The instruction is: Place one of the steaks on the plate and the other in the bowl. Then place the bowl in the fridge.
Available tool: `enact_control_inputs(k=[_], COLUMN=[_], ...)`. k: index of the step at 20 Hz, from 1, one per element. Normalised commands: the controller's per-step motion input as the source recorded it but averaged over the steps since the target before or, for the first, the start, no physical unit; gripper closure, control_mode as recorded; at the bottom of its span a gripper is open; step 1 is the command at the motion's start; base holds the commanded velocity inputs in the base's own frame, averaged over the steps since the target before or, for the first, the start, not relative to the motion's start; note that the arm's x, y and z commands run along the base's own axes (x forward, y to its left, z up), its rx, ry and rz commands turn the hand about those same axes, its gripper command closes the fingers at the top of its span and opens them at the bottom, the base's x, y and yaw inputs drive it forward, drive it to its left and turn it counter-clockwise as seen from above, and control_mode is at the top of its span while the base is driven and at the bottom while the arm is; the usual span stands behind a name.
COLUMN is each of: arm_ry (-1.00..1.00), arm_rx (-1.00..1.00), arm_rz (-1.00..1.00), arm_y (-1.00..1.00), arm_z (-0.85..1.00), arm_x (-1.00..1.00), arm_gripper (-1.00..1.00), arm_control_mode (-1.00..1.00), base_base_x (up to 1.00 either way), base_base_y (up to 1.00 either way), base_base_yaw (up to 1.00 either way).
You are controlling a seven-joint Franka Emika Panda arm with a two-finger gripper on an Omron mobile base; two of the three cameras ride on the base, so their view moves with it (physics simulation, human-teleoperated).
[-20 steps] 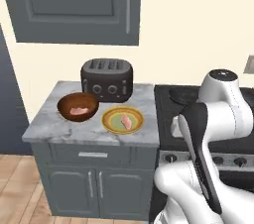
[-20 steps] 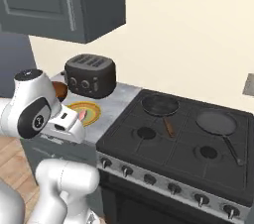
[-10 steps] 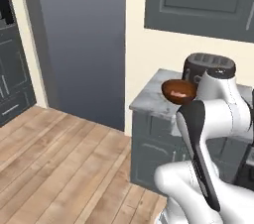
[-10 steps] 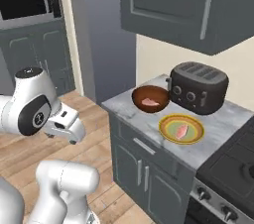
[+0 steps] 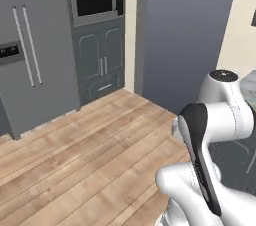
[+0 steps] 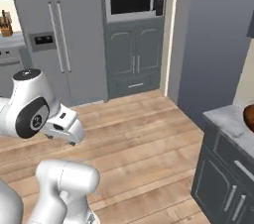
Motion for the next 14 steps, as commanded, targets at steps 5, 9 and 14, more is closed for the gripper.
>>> enact_control_inputs(k=[5,9,14], arm_ry=[0.00,0.00,0.00], arm_rx=[0.00,0.00,0.00], arm_rz=[0.00,0.00,0.00], arm_y=[0.00,0.00,0.00], arm_z=[0.00,0.00,0.00], arm_x=[0.00,0.00,0.00], arm_gripper=[-1.00,-1.00,-1.00], arm_control_mode=[1.00,1.00,1.00], base_base_x=[-0.04,0.66,1.00], base_base_y=[0.98,0.42,0.02], base_base_yaw=[0.53,0.44,0.29])
